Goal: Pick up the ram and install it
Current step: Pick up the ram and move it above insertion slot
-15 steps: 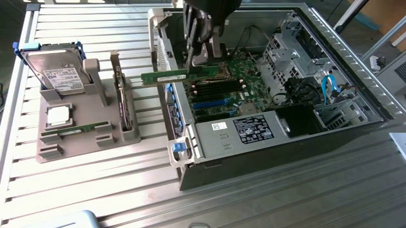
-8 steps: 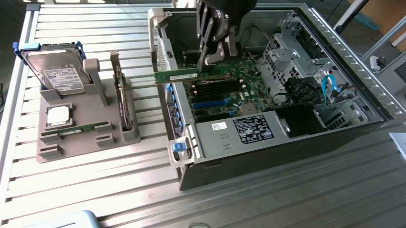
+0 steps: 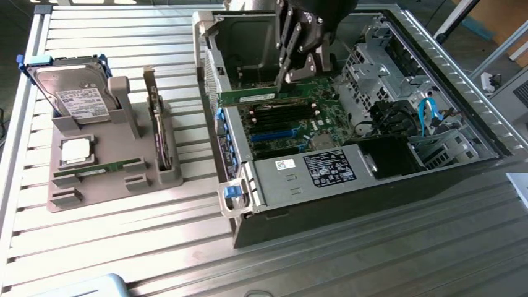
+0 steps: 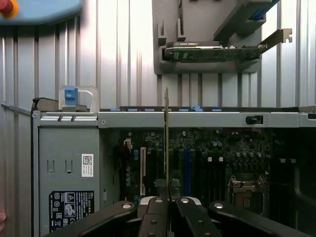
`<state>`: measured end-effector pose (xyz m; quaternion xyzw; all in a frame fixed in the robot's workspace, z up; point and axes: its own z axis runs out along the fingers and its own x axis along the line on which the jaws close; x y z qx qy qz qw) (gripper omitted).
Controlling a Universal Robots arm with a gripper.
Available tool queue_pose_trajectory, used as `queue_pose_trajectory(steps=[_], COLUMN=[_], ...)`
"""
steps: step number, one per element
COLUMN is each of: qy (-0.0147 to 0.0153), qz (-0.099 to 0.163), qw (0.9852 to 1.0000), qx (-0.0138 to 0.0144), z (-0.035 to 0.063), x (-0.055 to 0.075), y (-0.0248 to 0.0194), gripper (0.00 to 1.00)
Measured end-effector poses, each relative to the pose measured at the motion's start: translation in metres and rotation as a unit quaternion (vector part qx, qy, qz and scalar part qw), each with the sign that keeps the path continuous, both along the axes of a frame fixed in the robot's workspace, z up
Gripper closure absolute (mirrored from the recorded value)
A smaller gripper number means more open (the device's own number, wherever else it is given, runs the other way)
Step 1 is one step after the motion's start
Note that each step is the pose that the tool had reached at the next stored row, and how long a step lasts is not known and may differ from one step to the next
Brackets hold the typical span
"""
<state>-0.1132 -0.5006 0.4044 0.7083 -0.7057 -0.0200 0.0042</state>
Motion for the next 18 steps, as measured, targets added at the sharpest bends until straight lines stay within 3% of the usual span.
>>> queue_pose_trajectory(steps=[18], qy=[0.002], qz=[0.0], qw=[1.0], qx=[0.0], z=[0.0], x=[0.053], y=[0.0], gripper=[0.88])
